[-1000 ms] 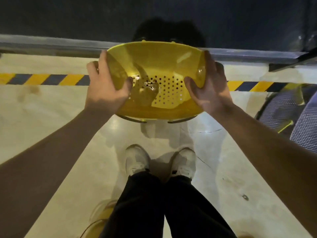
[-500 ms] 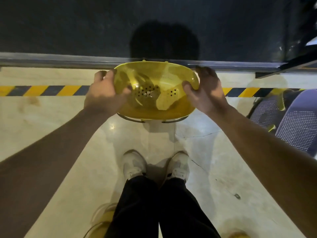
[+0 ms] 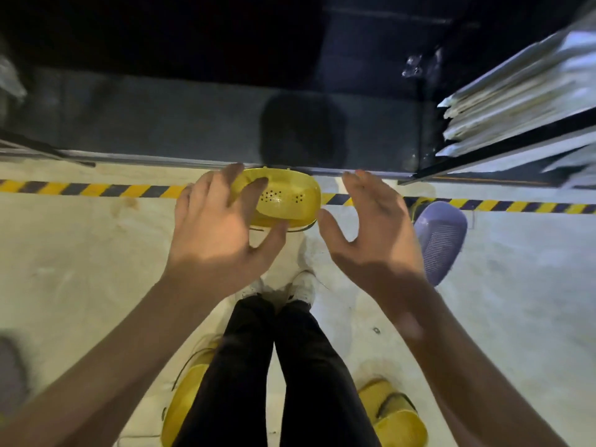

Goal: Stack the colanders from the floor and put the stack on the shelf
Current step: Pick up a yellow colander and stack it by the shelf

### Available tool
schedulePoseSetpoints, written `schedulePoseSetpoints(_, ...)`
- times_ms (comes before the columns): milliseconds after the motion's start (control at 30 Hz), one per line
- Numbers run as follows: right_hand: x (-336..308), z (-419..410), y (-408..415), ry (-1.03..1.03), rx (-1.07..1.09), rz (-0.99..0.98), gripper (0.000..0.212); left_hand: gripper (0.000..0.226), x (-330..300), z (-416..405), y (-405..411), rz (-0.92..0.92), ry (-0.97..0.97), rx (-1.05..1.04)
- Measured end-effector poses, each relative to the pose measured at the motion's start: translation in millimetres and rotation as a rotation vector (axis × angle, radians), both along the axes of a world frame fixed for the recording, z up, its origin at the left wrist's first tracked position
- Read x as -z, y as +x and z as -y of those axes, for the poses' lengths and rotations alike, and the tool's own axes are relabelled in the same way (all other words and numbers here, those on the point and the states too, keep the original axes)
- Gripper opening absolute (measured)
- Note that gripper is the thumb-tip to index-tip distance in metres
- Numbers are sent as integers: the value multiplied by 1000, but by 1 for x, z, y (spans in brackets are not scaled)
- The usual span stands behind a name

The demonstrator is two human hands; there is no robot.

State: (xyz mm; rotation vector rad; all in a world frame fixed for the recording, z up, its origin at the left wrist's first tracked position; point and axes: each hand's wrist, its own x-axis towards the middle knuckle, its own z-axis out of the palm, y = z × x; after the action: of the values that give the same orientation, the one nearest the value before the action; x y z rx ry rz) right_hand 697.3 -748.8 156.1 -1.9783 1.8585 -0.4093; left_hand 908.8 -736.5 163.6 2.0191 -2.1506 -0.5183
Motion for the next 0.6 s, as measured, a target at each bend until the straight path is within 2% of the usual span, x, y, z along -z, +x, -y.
schedulePoseSetpoints(167,-121,-16,-13,4,-72,-137,65,68,-121,-17,-2,25,-10,2)
schedulePoseSetpoints(333,-224,-35,-27,-55,-39,-91,69,68,-223,-34,-12,68,-28,32)
schedulePoseSetpoints(500,-296,-53,-41,-126,71,-109,68,65,-294,-33,-35,60,-83,53)
schedulePoseSetpoints(600,-318,-64,-54,-69,136,-103,79,65,-321,-20,-53,38,-137,119)
